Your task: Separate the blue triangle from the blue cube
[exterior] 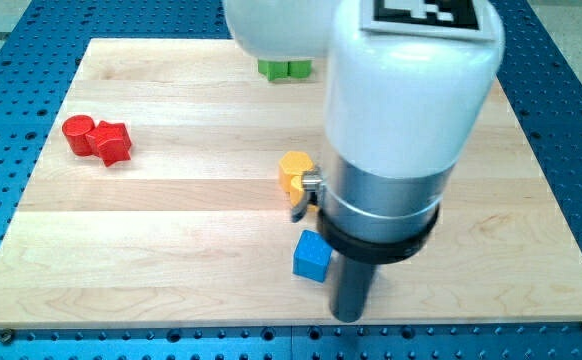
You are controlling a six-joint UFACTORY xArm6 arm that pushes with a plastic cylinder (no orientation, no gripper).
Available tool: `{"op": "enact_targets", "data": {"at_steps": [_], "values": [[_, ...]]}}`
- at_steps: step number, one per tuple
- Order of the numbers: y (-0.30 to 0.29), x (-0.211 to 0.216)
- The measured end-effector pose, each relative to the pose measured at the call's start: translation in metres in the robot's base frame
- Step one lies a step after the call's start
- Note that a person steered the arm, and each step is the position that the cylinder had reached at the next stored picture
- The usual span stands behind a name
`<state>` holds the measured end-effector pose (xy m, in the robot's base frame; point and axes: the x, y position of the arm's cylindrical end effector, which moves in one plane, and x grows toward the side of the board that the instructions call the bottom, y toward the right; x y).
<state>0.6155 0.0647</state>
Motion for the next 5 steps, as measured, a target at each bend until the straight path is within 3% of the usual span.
{"op": "enact_targets", "data": {"at_steps": [2,3,4,5], "values": [[0.016,-0.056],[0.016,-0.062],[0.016,-0.051],[0.016,-0.005]]}}
